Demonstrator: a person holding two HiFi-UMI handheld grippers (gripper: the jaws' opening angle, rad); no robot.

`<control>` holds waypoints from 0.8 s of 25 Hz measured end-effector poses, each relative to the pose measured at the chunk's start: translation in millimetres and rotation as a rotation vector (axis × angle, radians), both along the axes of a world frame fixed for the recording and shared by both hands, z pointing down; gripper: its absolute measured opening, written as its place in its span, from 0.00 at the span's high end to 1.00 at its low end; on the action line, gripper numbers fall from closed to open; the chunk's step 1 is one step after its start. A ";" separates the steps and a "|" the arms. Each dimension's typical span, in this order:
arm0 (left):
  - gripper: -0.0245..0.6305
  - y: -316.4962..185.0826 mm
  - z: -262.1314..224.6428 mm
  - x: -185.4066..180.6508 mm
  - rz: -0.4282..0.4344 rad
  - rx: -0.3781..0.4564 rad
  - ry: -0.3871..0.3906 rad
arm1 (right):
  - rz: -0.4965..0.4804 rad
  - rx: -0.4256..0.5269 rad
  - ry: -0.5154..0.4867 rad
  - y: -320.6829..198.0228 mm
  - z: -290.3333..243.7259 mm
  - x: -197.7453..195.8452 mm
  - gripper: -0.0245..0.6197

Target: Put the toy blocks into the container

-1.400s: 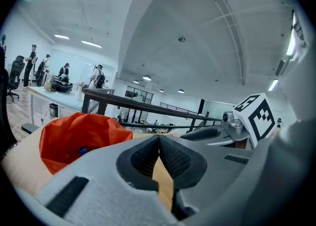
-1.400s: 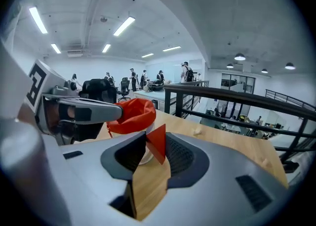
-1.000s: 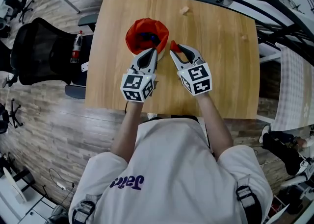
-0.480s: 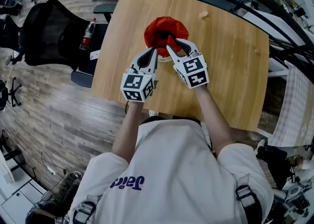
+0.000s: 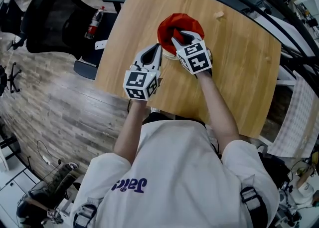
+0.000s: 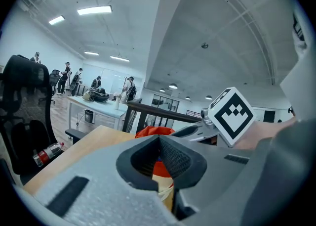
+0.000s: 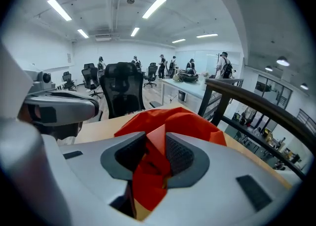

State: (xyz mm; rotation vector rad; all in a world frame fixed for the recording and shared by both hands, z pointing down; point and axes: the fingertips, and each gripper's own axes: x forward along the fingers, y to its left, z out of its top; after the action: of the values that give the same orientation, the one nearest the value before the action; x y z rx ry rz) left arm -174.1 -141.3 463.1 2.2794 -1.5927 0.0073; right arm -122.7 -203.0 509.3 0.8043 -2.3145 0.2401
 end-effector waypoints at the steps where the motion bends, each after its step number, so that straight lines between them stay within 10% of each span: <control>1: 0.94 -0.9 1.4 -1.2 -0.002 -0.002 -0.001 | -0.002 -0.013 0.011 -1.4 3.3 -1.8 0.76; 20: 0.94 -3.2 13.5 -8.1 -0.018 -0.023 0.020 | -0.019 -0.106 0.144 -7.0 38.1 -1.0 0.75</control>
State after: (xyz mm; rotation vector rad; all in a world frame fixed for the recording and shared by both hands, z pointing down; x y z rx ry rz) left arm -182.2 -144.5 476.7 2.2409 -1.5953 -0.0021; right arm -123.7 -210.0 547.5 0.7230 -2.1549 0.2847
